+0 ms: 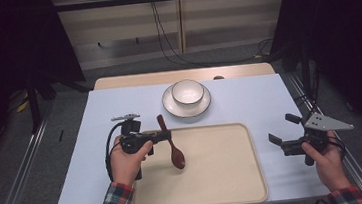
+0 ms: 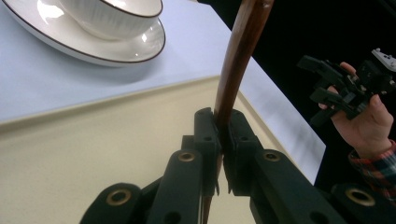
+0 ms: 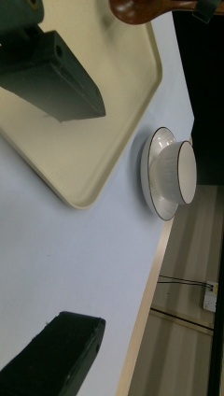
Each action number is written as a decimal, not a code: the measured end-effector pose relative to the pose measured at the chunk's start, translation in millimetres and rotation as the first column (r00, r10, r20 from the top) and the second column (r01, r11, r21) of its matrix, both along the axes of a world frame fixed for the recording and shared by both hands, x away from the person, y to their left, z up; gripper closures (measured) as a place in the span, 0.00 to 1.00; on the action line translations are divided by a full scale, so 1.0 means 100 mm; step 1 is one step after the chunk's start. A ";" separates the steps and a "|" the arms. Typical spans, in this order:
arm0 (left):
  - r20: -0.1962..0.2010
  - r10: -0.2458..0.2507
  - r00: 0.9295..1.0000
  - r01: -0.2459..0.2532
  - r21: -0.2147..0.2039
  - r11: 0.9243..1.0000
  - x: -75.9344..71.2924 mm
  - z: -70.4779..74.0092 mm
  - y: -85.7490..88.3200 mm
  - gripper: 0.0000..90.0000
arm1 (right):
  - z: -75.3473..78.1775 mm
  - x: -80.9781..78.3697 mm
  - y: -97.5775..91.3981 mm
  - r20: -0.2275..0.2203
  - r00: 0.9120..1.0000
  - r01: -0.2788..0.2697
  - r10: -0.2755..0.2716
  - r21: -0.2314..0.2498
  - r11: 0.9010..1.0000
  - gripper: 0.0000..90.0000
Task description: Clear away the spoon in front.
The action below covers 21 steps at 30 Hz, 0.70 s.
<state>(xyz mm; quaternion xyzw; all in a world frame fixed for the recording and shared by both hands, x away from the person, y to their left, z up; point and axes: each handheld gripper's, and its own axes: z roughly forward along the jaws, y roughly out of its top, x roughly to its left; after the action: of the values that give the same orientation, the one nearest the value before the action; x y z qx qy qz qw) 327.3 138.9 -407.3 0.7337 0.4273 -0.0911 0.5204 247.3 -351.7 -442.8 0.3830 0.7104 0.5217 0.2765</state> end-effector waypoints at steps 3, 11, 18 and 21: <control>-0.016 -0.008 1.000 0.008 -0.005 1.000 -0.02 -0.02 0.01 0.95 | 0.00 0.00 0.00 0.001 1.000 0.001 -0.001 -0.002 1.000 0.01; -0.042 -0.018 0.999 0.017 -0.030 0.999 -0.04 -0.09 0.01 0.95 | -0.01 0.01 0.02 0.000 1.000 0.000 0.000 -0.006 1.000 0.01; -0.062 -0.026 0.998 0.024 -0.023 0.999 -0.05 -0.17 0.00 0.95 | -0.01 0.01 0.01 0.001 1.000 -0.002 0.002 -0.007 1.000 0.01; -0.075 -0.037 0.997 0.035 -0.017 0.999 -0.05 -0.20 -0.02 0.94 | -0.01 0.01 0.01 0.000 1.000 -0.001 0.001 -0.007 1.000 0.01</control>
<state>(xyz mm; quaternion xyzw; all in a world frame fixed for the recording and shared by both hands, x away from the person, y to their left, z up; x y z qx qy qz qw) 322.1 136.6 -427.2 0.7332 0.4325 -0.1313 0.5080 248.0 -350.8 -444.0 0.3818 0.7124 0.5193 0.2776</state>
